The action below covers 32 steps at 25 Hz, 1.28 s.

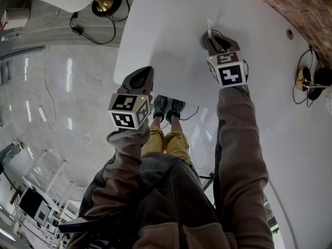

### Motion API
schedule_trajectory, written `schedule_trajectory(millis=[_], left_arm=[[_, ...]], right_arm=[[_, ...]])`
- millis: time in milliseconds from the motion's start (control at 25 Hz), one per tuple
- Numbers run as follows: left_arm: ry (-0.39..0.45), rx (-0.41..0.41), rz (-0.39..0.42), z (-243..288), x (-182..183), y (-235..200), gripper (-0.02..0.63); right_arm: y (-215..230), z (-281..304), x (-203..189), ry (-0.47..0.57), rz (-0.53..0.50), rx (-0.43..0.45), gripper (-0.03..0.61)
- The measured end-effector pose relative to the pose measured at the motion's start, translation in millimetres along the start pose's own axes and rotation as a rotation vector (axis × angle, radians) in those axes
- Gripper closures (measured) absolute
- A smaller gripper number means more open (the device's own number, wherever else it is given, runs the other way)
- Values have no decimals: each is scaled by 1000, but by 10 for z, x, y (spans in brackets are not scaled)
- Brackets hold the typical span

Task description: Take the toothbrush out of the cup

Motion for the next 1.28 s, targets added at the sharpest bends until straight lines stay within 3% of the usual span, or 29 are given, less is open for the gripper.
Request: schedule_trajectory(millis=[600, 840, 1000, 1280], left_arm=[[-8, 21, -27, -141, -149, -63, 609], [-4, 46, -34, -209, -191, -76, 609], [2, 6, -47, -112, -212, 271, 609], [95, 56, 17, -522, 289, -27, 609]], right_arm=[[4, 127, 58, -171, -121, -131, 494], [36, 93, 59, -90, -75, -117, 531], [324, -324, -94, -27, -3, -160, 532], [-63, -859, 359, 185, 101, -114, 532]])
Point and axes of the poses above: the fingertips, and each gripper's own axes: z forward along the fingers, y to its right, x out of its top, the point moved 4 cm from there along -z, backward along the fingers, and after that the axes turned 15 degrees about z, right-handed, at the moved point
